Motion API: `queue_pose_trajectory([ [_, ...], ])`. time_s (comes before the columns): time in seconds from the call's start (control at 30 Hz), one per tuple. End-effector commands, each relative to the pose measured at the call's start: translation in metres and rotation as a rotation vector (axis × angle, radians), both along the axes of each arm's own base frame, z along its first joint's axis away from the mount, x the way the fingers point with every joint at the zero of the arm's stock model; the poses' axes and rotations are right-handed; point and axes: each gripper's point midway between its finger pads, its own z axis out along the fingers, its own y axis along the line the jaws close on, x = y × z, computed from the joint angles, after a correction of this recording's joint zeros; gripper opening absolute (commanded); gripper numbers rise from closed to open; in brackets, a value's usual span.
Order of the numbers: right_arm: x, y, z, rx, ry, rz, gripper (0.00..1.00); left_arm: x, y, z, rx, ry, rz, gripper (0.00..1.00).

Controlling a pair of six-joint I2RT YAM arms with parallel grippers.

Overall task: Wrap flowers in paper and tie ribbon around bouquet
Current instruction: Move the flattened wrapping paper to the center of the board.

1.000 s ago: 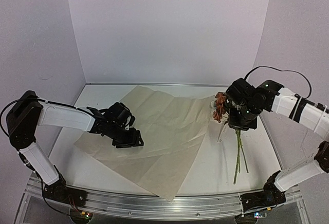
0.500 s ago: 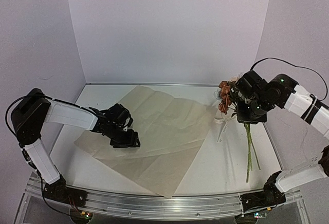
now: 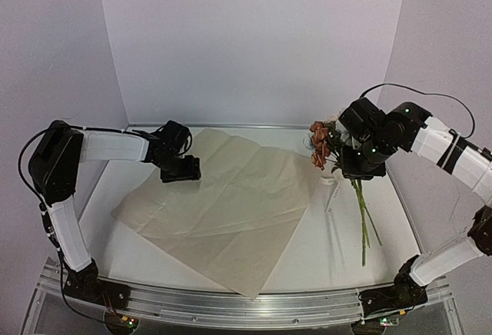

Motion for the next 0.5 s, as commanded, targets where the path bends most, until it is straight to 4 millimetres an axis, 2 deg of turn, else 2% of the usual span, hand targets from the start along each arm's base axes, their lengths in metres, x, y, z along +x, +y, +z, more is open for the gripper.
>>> queue_pose_trajectory([
  [0.0, 0.01, 0.015, 0.017, 0.056, -0.049, 0.03, 0.0, 0.044, 0.058, -0.015, 0.185, -0.019, 0.141, 0.77],
  [0.03, 0.01, 0.015, 0.017, 0.057, -0.047, 0.034, 0.0, 0.053, 0.061, -0.013, 0.193, -0.03, 0.15, 0.77],
  [0.2, 0.009, 0.018, 0.014, 0.071, -0.04, 0.037, 0.0, 0.079, 0.065, -0.028, 0.253, -0.015, 0.144, 0.78],
  [0.27, 0.01, 0.019, 0.014, 0.074, -0.038, 0.035, 0.0, 0.088, 0.059, -0.034, 0.257, -0.01, 0.122, 0.79],
  [0.47, 0.012, 0.02, 0.013, 0.078, -0.046, 0.032, 0.0, 0.096, 0.036, -0.056, 0.255, 0.031, 0.023, 0.78],
])
